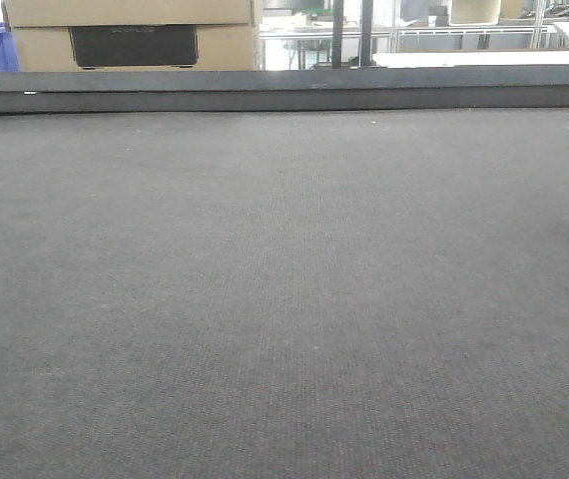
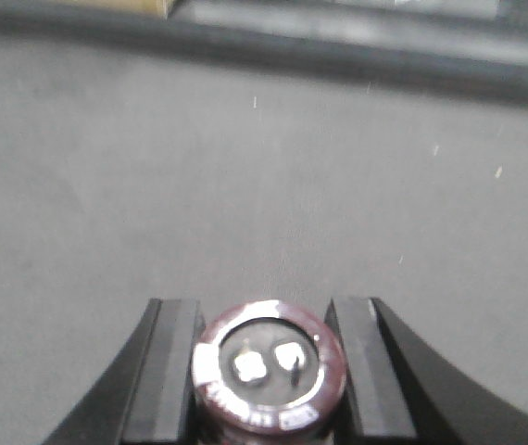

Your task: Place cylindrical capacitor in blue bin on shelf

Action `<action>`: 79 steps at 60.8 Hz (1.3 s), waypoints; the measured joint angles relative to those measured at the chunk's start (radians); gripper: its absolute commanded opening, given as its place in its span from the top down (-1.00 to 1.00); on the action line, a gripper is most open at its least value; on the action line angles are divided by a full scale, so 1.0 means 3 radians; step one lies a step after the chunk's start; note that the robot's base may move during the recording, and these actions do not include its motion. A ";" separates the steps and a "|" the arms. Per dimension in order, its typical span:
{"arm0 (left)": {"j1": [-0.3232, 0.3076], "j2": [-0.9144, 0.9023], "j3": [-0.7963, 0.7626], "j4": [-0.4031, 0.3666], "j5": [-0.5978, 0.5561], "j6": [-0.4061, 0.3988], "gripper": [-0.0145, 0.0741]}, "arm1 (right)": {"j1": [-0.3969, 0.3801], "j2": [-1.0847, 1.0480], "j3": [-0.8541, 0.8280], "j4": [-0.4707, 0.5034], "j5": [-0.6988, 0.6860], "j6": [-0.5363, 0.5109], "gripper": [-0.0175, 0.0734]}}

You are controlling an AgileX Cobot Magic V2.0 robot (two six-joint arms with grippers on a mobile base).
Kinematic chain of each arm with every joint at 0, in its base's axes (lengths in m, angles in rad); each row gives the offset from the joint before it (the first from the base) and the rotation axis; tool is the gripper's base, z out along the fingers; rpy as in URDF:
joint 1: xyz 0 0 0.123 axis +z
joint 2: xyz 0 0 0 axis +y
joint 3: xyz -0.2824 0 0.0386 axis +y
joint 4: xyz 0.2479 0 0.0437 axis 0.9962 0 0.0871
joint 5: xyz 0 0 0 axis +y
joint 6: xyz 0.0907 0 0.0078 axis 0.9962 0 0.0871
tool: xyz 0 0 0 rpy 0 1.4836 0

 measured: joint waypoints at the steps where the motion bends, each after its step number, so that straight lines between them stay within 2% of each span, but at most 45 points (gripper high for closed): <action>1: 0.0000 -0.0006 0.0000 0.0000 0.0000 0.0000 0.92 | 0.0000 -0.0017 -0.0005 0.0000 0.0007 0.0000 0.67; 79: 0.0000 -0.0021 0.0000 0.0000 0.0013 0.0000 0.92 | 0.0000 -0.0044 -0.0008 0.0006 0.0043 -0.0008 0.67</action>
